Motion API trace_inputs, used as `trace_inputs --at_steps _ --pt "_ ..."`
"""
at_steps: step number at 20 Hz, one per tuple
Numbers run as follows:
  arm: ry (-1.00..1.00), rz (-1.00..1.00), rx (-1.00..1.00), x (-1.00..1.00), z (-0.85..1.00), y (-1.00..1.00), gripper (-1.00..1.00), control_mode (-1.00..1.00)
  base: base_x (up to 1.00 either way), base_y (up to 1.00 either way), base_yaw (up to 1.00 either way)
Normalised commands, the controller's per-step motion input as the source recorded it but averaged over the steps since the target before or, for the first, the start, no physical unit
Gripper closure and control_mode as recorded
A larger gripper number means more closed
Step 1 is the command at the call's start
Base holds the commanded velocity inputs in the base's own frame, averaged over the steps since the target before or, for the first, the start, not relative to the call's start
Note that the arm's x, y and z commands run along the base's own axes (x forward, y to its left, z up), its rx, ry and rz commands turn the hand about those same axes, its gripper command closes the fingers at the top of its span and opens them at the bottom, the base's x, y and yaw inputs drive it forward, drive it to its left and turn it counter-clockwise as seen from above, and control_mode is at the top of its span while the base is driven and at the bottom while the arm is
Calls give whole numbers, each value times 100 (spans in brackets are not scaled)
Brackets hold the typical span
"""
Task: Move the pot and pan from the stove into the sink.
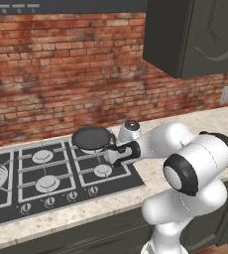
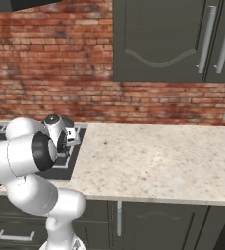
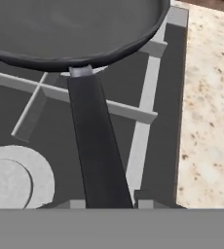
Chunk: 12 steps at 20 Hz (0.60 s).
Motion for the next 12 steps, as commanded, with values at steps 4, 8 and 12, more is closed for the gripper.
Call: trace_inputs --at_steps 4,8,12 --pt "9 0 0 0 83 0 100 -100 0 0 0" --pt "16 0 0 -6 93 0 100 -100 0 0 0" --pt "12 5 0 -46 81 -5 100 -100 0 0 0"
